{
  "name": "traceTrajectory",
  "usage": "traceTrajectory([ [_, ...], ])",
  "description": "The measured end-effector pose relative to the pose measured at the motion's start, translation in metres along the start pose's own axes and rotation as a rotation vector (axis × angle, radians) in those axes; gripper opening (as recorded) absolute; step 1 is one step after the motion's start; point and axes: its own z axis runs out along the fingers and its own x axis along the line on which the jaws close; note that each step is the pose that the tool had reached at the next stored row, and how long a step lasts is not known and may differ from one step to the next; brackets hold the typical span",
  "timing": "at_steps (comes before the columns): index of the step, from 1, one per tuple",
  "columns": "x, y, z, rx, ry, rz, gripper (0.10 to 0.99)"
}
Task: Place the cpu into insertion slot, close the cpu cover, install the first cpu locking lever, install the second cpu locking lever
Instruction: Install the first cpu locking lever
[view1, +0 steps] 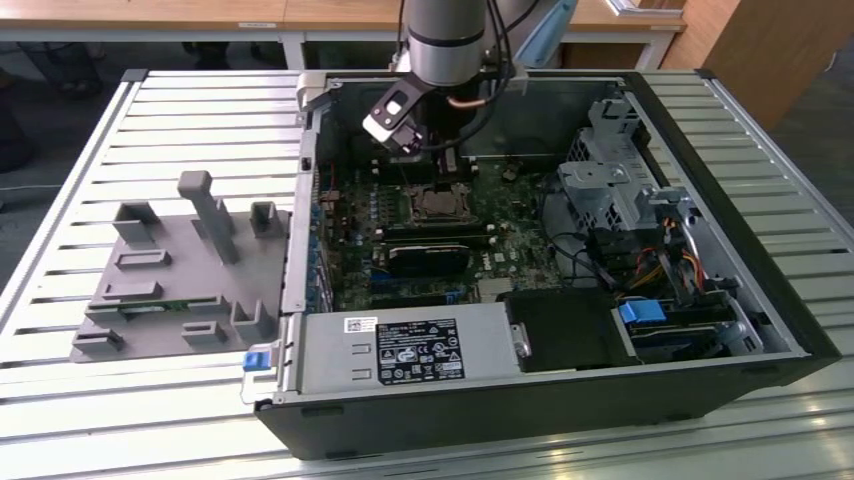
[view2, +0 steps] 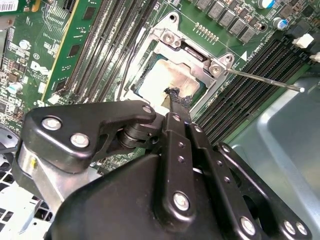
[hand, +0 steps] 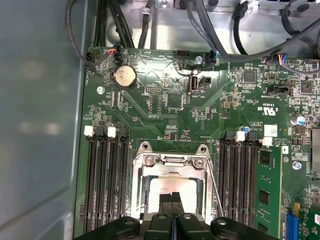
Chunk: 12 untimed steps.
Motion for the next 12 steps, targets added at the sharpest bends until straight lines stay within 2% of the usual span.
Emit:
traceTrajectory([
  [12, 0.0000, 0.0002, -0.0033, 0.000, 0.0000, 0.000, 0.106],
])
